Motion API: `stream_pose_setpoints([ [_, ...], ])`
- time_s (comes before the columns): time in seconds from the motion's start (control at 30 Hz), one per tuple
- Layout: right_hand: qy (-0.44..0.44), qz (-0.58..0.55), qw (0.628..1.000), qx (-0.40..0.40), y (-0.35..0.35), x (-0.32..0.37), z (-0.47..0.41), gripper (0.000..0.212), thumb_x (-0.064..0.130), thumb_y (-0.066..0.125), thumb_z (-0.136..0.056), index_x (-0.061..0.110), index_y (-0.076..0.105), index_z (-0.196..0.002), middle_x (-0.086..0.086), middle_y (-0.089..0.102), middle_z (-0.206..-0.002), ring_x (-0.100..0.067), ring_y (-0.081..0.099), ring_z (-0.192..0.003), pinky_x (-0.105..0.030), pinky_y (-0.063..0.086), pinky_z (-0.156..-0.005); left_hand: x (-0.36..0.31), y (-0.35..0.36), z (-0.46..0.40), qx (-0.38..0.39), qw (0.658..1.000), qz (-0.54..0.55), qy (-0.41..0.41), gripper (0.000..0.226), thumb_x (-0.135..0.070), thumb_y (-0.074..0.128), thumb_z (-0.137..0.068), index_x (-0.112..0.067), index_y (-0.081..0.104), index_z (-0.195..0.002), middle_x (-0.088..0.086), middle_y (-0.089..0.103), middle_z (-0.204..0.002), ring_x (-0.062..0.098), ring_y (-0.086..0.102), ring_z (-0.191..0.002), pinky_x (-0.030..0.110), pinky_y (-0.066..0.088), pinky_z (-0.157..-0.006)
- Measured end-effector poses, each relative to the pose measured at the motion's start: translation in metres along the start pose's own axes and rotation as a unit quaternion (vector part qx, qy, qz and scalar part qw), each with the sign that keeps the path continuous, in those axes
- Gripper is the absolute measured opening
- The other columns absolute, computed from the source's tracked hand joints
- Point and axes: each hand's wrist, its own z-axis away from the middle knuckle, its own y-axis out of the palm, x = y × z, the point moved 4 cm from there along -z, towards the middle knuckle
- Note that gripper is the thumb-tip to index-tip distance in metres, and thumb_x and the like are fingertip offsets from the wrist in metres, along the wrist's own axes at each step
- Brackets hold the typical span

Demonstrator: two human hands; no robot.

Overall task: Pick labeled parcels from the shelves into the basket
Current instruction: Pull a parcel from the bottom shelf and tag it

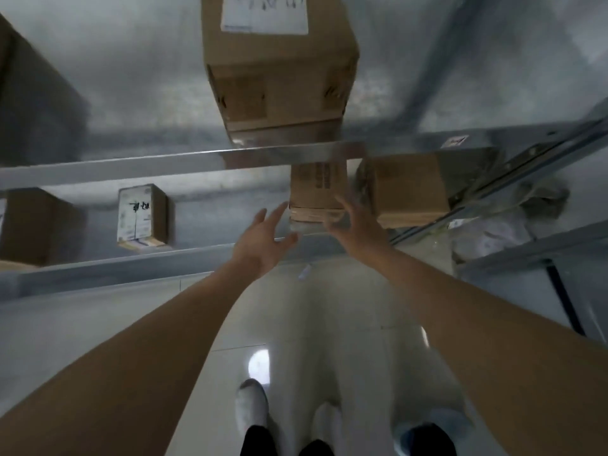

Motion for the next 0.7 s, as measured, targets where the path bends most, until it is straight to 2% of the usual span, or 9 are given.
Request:
stream_pose_setpoints([
  [0.1, -0.009, -0.008, 1.000, -0.025, 0.014, -0.012, -0.044, 0.067, 0.049, 0.057, -0.098, 0.036, 0.027, -0.157, -0.003, 0.030, -0.162, -0.027, 0.035, -0.146, -0.050, 0.037, -0.115, 0.006, 0.017, -0.036, -0.016, 1.000, 0.000, 0.015, 0.070, -0.060, 0.052, -0.093, -0.053, 0.014, -0.151, 0.003, 0.014, -0.165, 0.029, 0.031, -0.145, 0.046, 0.036, -0.109],
  [0.23, -0.018, -0.035, 0.999, -0.035, 0.024, -0.026, -0.090, 0.069, 0.049, 0.060, -0.097, 0.042, 0.024, -0.156, 0.000, 0.039, -0.157, -0.026, 0.040, -0.143, -0.054, 0.041, -0.113, 0.008, 0.030, -0.084, -0.024, 0.999, 0.030, 0.022, 0.068, -0.053, 0.053, -0.095, -0.048, 0.018, -0.153, 0.001, 0.014, -0.165, 0.028, 0.031, -0.145, 0.043, 0.033, -0.112],
  [0.3, -0.024, -0.053, 0.998, -0.019, 0.026, -0.031, -0.104, 0.071, 0.042, 0.062, -0.099, 0.039, 0.023, -0.157, 0.001, 0.043, -0.154, -0.025, 0.044, -0.140, -0.054, 0.043, -0.112, 0.006, 0.035, -0.103, -0.031, 0.998, 0.049, 0.023, 0.068, -0.047, 0.055, -0.096, -0.046, 0.019, -0.153, -0.001, 0.019, -0.163, 0.028, 0.037, -0.141, 0.037, 0.039, -0.105],
  [0.37, -0.033, -0.089, 0.995, 0.004, 0.026, -0.036, -0.112, 0.073, 0.035, 0.064, -0.099, 0.039, 0.022, -0.158, 0.001, 0.044, -0.153, -0.024, 0.046, -0.138, -0.051, 0.046, -0.110, 0.002, 0.039, -0.114, -0.037, 0.995, 0.079, 0.044, 0.067, -0.040, 0.057, -0.097, -0.042, 0.022, -0.154, -0.003, 0.034, -0.156, 0.025, 0.048, -0.130, 0.029, 0.044, -0.092],
  [0.47, -0.027, -0.180, 0.983, 0.035, 0.023, -0.037, -0.114, 0.081, 0.018, 0.069, -0.097, 0.035, 0.020, -0.160, 0.000, 0.042, -0.155, -0.021, 0.046, -0.137, -0.039, 0.053, -0.104, -0.002, 0.041, -0.123, -0.033, 0.990, 0.121, 0.065, 0.071, -0.028, 0.063, -0.095, -0.038, 0.025, -0.153, -0.005, 0.043, -0.150, 0.021, 0.053, -0.124, 0.028, 0.046, -0.098],
  [0.5, -0.023, -0.201, 0.979, 0.036, 0.022, -0.035, -0.113, 0.084, 0.013, 0.070, -0.095, 0.034, 0.020, -0.160, 0.000, 0.040, -0.155, -0.020, 0.045, -0.138, -0.039, 0.052, -0.105, -0.001, 0.041, -0.125, -0.030, 0.988, 0.138, 0.064, 0.072, -0.025, 0.066, -0.093, -0.038, 0.027, -0.153, -0.004, 0.045, -0.149, 0.020, 0.053, -0.123, 0.024, 0.047, -0.096],
  [0.57, -0.023, -0.208, 0.978, 0.022, 0.020, -0.032, -0.112, 0.089, 0.010, 0.073, -0.092, 0.033, 0.021, -0.160, -0.001, 0.040, -0.154, -0.022, 0.043, -0.139, -0.048, 0.048, -0.111, 0.001, 0.040, -0.126, -0.023, 0.982, 0.182, 0.049, 0.075, -0.019, 0.069, -0.091, -0.040, 0.029, -0.151, -0.004, 0.049, -0.144, 0.019, 0.055, -0.116, 0.013, 0.047, -0.083],
  [0.63, -0.029, -0.199, 0.980, 0.001, 0.018, -0.030, -0.108, 0.095, 0.009, 0.078, -0.088, 0.030, 0.020, -0.160, -0.001, 0.042, -0.152, -0.019, 0.044, -0.137, -0.049, 0.045, -0.113, 0.001, 0.040, -0.124, -0.020, 0.974, 0.224, 0.032, 0.081, -0.015, 0.073, -0.087, -0.043, 0.030, -0.150, -0.003, 0.050, -0.141, 0.021, 0.058, -0.114, 0.017, 0.051, -0.081],
  [0.7, -0.025, -0.196, 0.980, -0.005, 0.017, -0.030, -0.102, 0.107, 0.007, 0.081, -0.083, 0.029, 0.013, -0.162, 0.000, 0.042, -0.150, -0.013, 0.042, -0.132, -0.041, 0.044, -0.113, -0.001, 0.038, -0.118, -0.020, 0.972, 0.234, 0.021, 0.091, -0.010, 0.076, -0.083, -0.043, 0.027, -0.151, -0.003, 0.048, -0.141, 0.022, 0.055, -0.117, 0.023, 0.053, -0.085],
])
